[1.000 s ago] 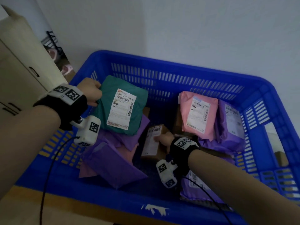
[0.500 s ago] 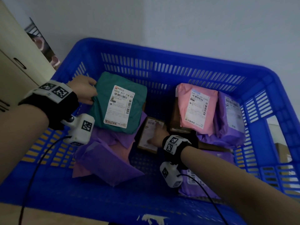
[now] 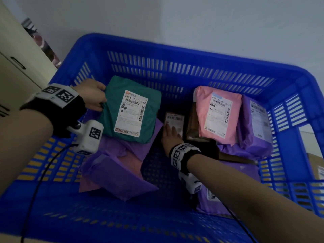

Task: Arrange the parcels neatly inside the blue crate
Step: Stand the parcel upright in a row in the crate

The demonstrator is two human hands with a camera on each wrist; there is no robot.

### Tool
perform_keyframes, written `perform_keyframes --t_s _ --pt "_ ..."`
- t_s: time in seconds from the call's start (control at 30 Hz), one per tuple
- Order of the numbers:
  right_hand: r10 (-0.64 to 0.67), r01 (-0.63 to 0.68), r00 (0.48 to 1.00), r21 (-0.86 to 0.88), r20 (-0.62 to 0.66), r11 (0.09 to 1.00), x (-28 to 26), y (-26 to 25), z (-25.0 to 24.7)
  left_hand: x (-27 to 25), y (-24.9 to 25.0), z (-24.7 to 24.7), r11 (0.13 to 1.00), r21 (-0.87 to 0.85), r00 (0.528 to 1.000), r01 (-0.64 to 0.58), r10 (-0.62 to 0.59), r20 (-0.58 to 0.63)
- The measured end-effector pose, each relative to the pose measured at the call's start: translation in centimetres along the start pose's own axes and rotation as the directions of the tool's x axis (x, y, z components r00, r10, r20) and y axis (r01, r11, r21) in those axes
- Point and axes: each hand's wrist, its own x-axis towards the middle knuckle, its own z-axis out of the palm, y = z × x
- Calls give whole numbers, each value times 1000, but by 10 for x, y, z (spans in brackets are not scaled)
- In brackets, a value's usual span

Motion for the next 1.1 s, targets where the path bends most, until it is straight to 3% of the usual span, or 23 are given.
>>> perform_keyframes --t_s 0.27,0.4,0.5,0.53,0.6,0.63,0.73,0.77,0.87,0.93,1.03,1.1 --pt "76 -75 997 29 -33 997 13 8 -14 7 -7 8 999 37 998 18 -20 59" --pt "49 -49 999 208 4 977 -6 8 -39 4 -7 10 996 89 993 24 -34 110" --pt "-43 30 999 365 25 930 -33 4 -69 -3 -7 13 994 108 987 19 -36 158" --pt "-91 79 996 467 5 881 -43 4 -78 -7 -6 14 993 117 983 17 -38 180" --pt "-109 88 994 725 -17 683 -62 7 -94 -13 -6 18 991 134 973 12 -42 228" --pt "-52 74 997 794 -53 604 -69 11 -101 -15 -7 21 990 143 968 5 -41 248" --pt "91 52 990 876 -108 479 -84 28 -112 -20 -9 31 989 145 943 -10 -39 331" --pt "88 65 988 869 -124 490 -90 33 -115 -22 -9 35 991 135 931 -13 -37 364" --pt "13 132 977 654 -211 745 -106 47 -122 -29 -6 49 996 84 886 -20 -21 463" --pt "-25 147 968 486 -248 861 -110 53 -120 -32 -5 58 995 96 854 -41 -15 520" --pt "-35 124 976 415 -214 901 -112 57 -112 -32 -6 67 953 254 836 -163 -3 548" --pt "-73 139 981 386 -182 912 -114 55 -109 -30 -6 65 852 425 844 -305 36 535"
